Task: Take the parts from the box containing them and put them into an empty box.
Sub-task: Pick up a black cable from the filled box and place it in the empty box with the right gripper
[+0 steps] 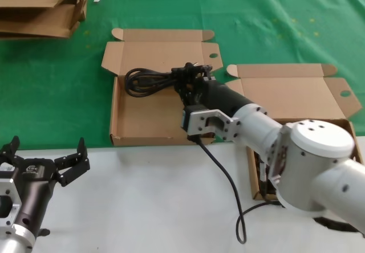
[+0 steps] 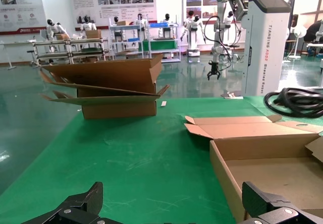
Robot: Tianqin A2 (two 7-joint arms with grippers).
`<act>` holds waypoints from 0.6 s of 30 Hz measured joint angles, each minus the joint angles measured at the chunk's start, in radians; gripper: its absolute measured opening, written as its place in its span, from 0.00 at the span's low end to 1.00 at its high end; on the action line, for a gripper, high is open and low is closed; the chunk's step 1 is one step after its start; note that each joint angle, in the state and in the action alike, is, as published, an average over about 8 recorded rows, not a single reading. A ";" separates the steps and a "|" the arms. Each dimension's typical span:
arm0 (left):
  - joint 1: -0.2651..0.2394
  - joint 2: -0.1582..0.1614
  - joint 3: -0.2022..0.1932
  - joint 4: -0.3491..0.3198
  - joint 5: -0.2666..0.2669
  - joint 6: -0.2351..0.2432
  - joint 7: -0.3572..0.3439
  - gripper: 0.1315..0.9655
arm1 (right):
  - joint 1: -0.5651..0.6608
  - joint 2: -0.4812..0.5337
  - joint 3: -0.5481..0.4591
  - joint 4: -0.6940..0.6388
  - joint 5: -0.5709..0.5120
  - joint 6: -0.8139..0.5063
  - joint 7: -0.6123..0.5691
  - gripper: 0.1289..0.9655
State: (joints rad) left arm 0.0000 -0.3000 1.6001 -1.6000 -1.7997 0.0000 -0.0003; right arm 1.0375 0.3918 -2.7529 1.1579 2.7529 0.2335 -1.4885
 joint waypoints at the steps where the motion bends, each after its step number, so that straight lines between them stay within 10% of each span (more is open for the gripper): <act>1: 0.000 0.000 0.000 0.000 0.000 0.000 0.000 1.00 | 0.004 -0.016 0.000 -0.025 0.000 -0.009 -0.002 0.10; 18: 0.000 0.000 0.000 0.000 0.000 0.000 0.000 1.00 | 0.035 -0.161 0.000 -0.325 -0.007 -0.127 -0.008 0.11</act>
State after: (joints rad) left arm 0.0000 -0.3000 1.6000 -1.6000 -1.7997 0.0000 -0.0003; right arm 1.0723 0.2305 -2.7529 0.8327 2.7459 0.1065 -1.4964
